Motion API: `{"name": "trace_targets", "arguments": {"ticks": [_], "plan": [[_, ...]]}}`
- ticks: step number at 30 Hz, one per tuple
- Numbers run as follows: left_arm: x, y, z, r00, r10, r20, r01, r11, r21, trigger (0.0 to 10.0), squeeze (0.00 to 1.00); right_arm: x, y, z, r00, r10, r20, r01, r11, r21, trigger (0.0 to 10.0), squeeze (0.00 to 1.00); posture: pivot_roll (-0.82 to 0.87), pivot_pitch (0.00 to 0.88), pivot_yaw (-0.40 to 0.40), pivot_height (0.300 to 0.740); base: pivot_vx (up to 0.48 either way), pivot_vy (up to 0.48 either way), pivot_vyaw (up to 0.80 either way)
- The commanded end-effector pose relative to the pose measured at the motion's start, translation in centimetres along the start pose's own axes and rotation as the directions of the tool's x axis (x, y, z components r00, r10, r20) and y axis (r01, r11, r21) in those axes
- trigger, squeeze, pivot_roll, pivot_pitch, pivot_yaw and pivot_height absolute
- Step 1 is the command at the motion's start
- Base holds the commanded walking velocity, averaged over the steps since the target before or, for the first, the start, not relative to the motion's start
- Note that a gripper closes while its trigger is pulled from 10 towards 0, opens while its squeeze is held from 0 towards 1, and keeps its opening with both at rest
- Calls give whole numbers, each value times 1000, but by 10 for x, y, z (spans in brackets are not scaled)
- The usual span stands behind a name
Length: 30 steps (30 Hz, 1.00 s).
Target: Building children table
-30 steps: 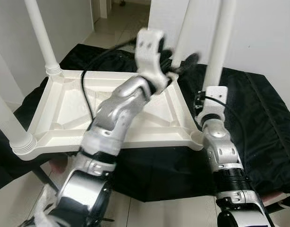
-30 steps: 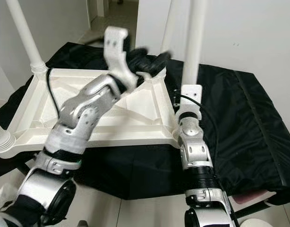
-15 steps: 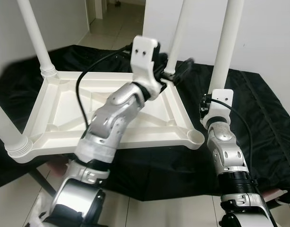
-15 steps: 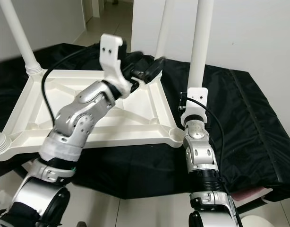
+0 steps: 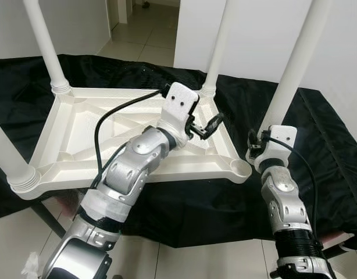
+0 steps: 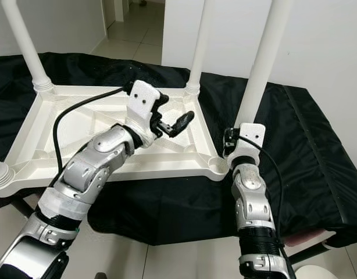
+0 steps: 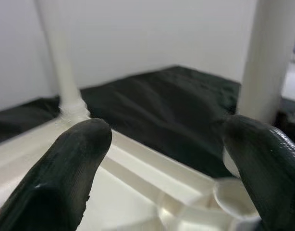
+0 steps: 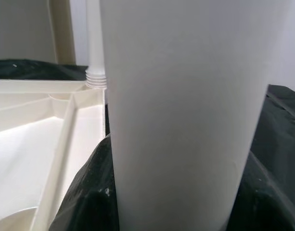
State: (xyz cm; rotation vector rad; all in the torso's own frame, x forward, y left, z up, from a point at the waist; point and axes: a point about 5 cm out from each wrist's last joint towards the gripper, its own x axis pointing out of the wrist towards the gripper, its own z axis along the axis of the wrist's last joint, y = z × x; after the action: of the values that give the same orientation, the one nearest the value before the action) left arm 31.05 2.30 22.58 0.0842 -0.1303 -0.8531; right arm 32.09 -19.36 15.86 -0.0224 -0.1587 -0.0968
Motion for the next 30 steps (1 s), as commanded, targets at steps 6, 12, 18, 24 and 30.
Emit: {"name": "trace_targets", "arguments": {"ticks": [6,12,18,24,30], "plan": [[-6,-7,-23,993,-19,-115,26,998,56,10000,0,-13,2,-14,997,78,15,-79,995,56,10000,0,64,9,-37,740,0,0,0],[-7,-8,-28,991,-15,-133,28,995,98,10000,0,-14,3,-18,996,93,-1,-93,991,100,10000,0,64,13,-34,740,0,0,0],[-7,-8,-46,969,8,-245,35,985,170,10000,0,-10,4,-17,994,105,11,-106,983,150,10000,0,70,23,-33,740,0,0,0],[-4,-12,-54,955,-11,-295,64,983,172,10000,0,-6,1,-5,995,70,76,-83,980,182,10000,0,70,23,-33,740,0,0,0],[3,-28,-53,951,-112,-289,161,975,152,10000,0,3,-5,13,988,2,154,-35,976,215,10000,0,61,36,-22,740,0,0,0]]}}
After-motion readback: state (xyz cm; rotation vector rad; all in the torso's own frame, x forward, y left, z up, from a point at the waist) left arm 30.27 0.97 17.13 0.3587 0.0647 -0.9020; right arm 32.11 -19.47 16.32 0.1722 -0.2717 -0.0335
